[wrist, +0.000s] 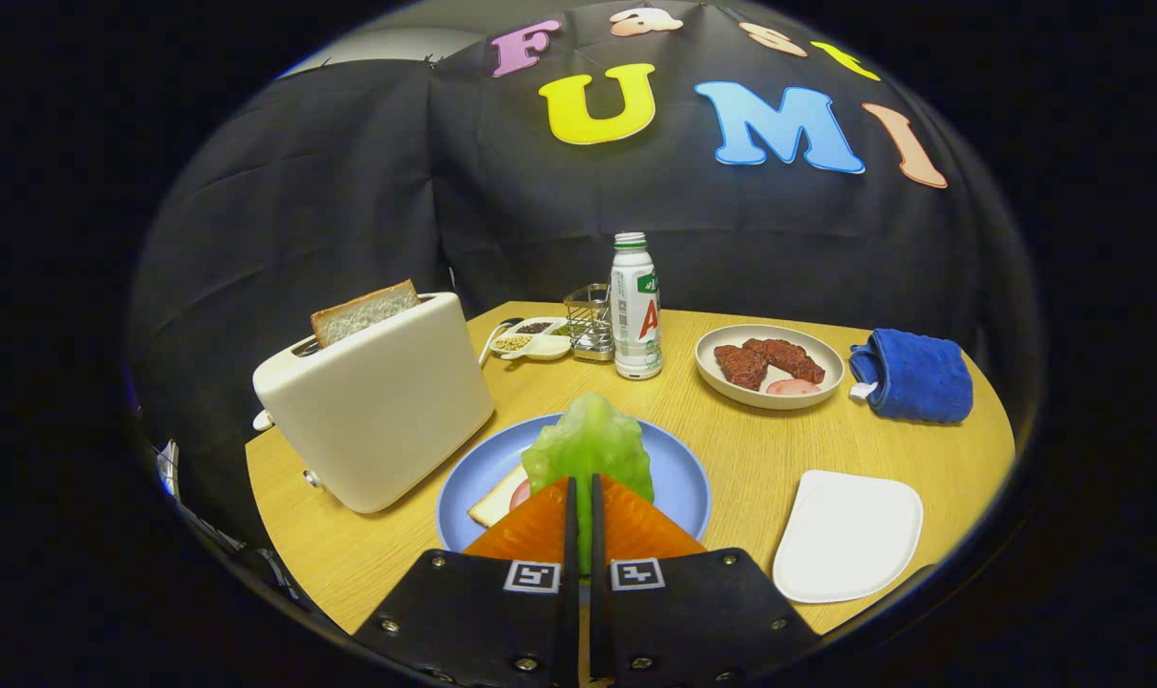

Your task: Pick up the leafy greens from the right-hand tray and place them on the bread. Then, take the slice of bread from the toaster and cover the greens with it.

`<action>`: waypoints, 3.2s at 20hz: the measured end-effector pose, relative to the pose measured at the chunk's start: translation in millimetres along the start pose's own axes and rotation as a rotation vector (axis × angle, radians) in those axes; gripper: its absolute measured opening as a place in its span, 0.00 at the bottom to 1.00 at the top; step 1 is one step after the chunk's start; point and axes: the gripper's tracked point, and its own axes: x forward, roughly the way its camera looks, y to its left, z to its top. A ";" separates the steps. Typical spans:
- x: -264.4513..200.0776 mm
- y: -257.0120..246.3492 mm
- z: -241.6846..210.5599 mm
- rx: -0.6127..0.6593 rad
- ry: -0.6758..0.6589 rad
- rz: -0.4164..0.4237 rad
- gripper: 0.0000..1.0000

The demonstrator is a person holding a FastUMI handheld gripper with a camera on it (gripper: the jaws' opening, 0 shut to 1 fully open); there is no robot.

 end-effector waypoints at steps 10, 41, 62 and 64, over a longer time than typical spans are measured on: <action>4.5 10.0 -4.3 -0.005 -0.018 -0.011 0.42; -4.3 195.1 85.8 -0.081 -0.299 -0.004 0.47; 73.9 205.1 109.4 -0.121 -0.279 -0.205 0.11; 73.9 207.8 110.6 -0.129 -0.271 -0.179 0.10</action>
